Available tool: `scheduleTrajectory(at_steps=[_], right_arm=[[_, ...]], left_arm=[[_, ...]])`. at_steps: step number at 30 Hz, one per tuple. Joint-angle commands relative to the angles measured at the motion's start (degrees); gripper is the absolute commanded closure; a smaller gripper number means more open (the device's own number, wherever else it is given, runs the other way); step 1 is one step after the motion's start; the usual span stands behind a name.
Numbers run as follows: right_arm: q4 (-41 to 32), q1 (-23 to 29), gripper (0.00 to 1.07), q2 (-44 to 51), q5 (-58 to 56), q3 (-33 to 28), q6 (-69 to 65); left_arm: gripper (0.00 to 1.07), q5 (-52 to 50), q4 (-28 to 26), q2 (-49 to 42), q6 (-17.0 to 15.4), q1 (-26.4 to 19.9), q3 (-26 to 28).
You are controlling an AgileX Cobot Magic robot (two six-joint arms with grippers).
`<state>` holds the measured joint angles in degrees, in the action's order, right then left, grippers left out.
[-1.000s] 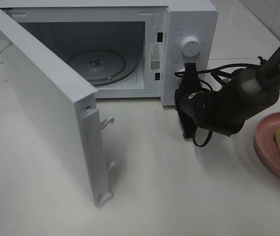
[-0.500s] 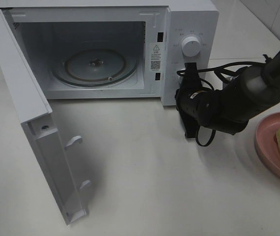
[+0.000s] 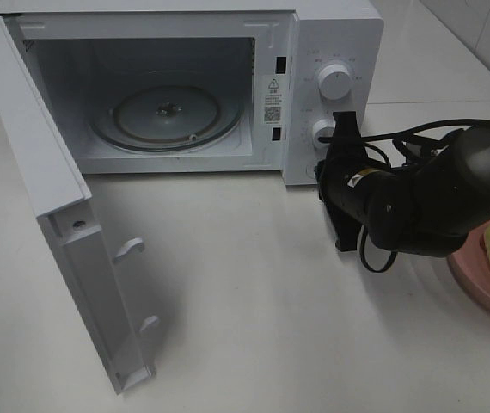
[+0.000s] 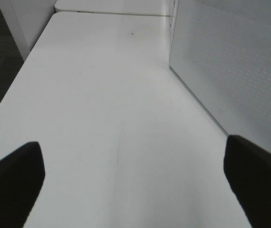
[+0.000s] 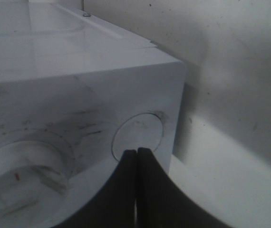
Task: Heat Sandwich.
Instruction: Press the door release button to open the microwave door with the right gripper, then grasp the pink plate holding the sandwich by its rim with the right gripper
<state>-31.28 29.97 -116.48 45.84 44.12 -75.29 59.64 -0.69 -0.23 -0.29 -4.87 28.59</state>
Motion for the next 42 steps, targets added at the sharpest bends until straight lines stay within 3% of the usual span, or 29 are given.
scheduleTrajectory(at_steps=[1, 10, 19, 30, 38, 42], right_arm=[[1.6, 0.3, 1.07, 1.7, -1.5, -1.2, -1.0], [6.2, 0.3, 1.07, 7.8, -4.8, -5.4, -0.5], [14.2, 0.2, 1.06, 14.3, -17.1, -7.3, 4.2], [21.4, -3.3, 1.05, 24.0, -44.5, -6.5, 32.0], [23.5, -4.1, 1.03, 26.5, -68.6, 0.3, 59.3], [25.1, -4.1, 1.01, 26.5, -73.2, 2.1, 69.1]], left_arm=[[0.1, -0.3, 0.1, -1.5, -0.4, 0.3, -0.2], [0.1, -0.3, 0.1, -1.5, -0.4, 0.3, -0.2], [0.1, -0.3, 0.1, -1.5, -0.4, 0.3, -0.2], [0.1, -0.3, 0.1, -1.5, -0.4, 0.3, -0.2], [0.1, -0.3, 0.1, -1.5, -0.4, 0.3, -0.2], [0.1, -0.3, 0.1, -1.5, -0.4, 0.3, -0.2]])
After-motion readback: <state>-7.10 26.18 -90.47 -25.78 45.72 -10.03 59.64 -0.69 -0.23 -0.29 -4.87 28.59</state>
